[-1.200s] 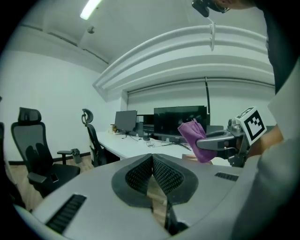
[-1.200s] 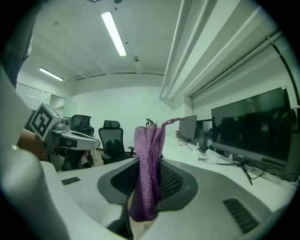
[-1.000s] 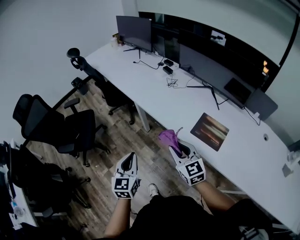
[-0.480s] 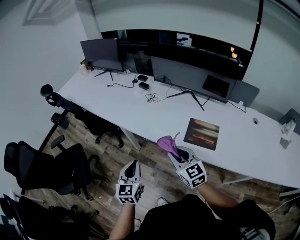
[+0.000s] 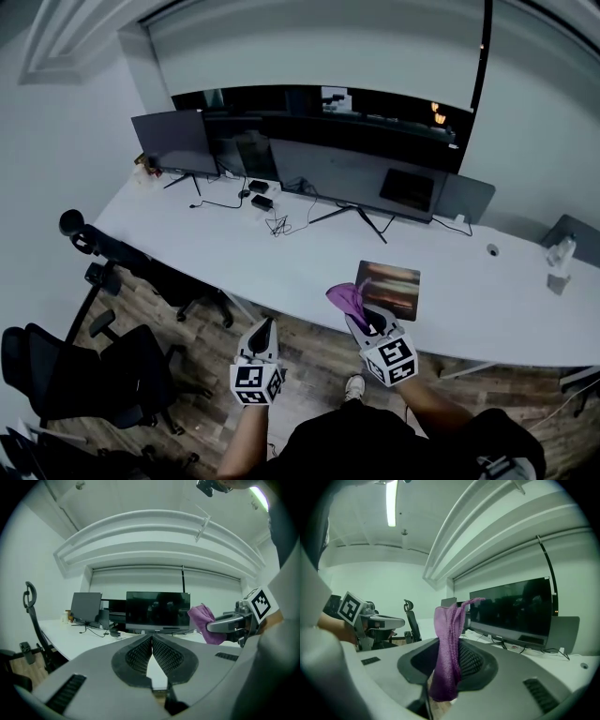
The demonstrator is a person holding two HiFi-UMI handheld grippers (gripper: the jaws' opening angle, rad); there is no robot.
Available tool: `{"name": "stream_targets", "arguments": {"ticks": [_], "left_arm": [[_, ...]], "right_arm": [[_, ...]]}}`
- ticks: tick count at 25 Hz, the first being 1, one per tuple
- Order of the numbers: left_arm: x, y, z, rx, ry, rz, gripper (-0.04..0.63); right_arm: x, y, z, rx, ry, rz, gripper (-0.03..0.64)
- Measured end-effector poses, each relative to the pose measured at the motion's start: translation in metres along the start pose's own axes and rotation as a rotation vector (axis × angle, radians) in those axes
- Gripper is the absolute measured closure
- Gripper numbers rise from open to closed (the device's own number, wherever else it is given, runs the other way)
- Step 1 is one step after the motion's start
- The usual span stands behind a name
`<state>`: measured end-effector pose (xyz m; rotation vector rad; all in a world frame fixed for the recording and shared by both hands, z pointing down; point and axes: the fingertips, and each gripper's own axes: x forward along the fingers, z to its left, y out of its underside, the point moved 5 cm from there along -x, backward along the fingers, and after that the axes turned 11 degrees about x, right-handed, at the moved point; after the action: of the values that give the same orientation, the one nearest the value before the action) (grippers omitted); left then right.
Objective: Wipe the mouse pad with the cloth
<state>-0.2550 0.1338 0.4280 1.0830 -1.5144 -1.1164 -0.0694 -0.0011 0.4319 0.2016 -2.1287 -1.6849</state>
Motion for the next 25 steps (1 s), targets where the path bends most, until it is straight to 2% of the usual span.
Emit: {"name": "stream_targets", "arguments": {"ticks": [6, 9, 17, 22, 25], "left_arm": [[0.047, -0.015, -0.023, 0.052, 0.08, -0.056, 0.575], [0.075, -0.02, -0.024, 0.057, 0.1, -0.059, 0.575], [0.136, -0.029, -0.044, 0.081, 0.145, -0.068, 0.575], [0.16, -0.023, -0.054, 0.074, 0.187, -0.031, 0.575], [0.17, -0.019, -0.057, 0.056, 0.225, -0.039, 0.575]], "right_arm": [[0.002, 0.0, -0.049, 0.052, 0.101, -0.033, 0.505], [0.01, 0.001, -0.075, 0.074, 0.144, -0.039, 0.505], [0.027, 0.004, -0.139, 0.122, 0.183, -0.013, 0.505], [0.037, 0.008, -0.157, 0.148, 0.195, -0.011, 0.505], [0.039, 0.012, -0.164, 0.184, 0.218, -0.004, 0.505]]}}
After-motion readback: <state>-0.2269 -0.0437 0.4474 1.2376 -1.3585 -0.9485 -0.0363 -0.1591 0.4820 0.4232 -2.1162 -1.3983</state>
